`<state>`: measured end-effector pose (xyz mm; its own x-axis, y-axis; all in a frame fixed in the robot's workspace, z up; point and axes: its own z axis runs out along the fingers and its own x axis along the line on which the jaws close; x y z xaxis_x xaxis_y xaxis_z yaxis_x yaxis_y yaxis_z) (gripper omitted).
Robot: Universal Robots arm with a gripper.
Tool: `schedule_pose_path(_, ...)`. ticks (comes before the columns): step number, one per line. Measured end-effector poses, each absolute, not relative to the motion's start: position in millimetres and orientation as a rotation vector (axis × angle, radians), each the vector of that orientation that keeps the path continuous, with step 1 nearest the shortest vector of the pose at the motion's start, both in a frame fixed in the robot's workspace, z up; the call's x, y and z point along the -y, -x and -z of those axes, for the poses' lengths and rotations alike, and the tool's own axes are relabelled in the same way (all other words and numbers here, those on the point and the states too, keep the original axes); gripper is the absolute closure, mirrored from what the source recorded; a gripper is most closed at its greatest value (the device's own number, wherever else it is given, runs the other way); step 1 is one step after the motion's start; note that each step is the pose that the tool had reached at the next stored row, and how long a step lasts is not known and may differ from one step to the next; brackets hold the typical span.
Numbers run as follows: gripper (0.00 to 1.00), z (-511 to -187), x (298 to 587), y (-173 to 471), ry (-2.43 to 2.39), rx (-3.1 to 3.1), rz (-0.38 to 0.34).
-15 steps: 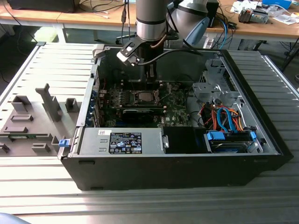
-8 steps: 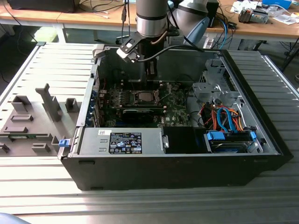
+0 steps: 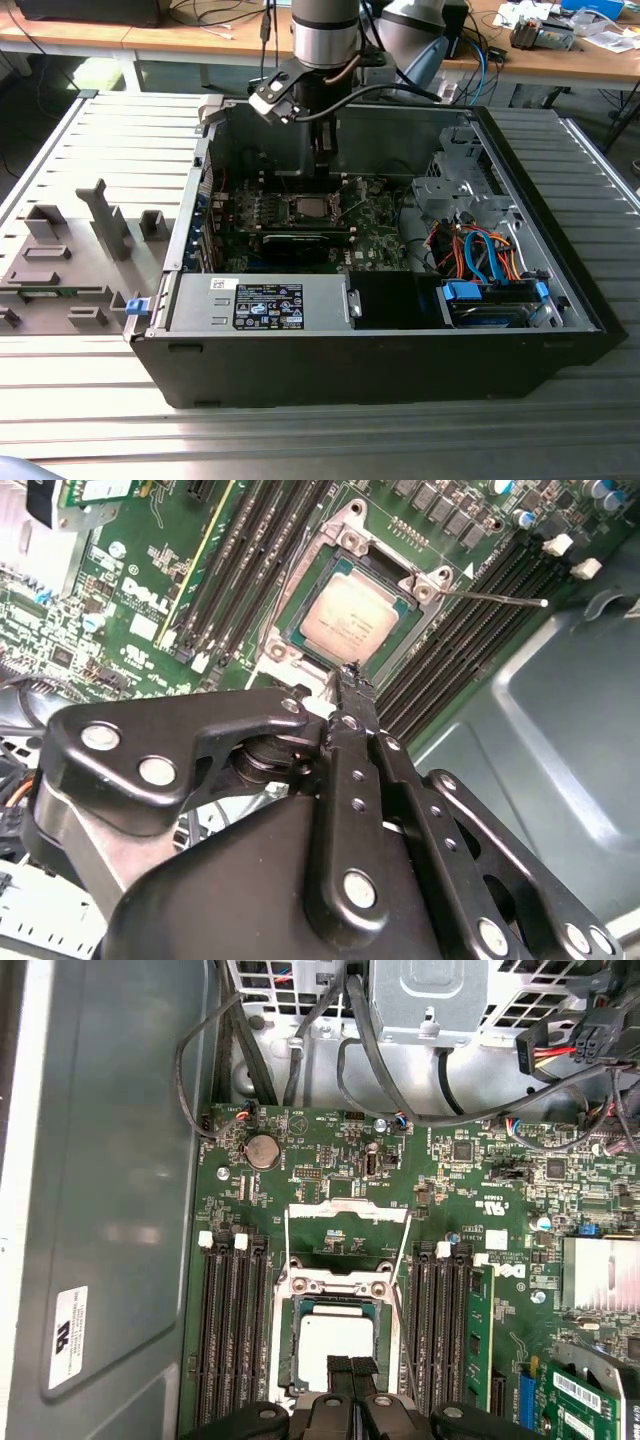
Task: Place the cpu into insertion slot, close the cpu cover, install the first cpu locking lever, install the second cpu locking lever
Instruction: 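Place the cpu into insertion slot, then close the cpu cover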
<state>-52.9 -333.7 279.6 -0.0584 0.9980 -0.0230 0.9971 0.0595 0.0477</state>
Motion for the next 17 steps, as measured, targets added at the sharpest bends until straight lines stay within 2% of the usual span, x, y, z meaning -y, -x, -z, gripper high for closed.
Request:
schedule_pose_path(10, 0.89, -301, 334, 53, -2.121, -2.250, -0.030)
schedule_pose_path(17, 0.89, -303, 334, 53, -2.121, -2.250, -0.029)
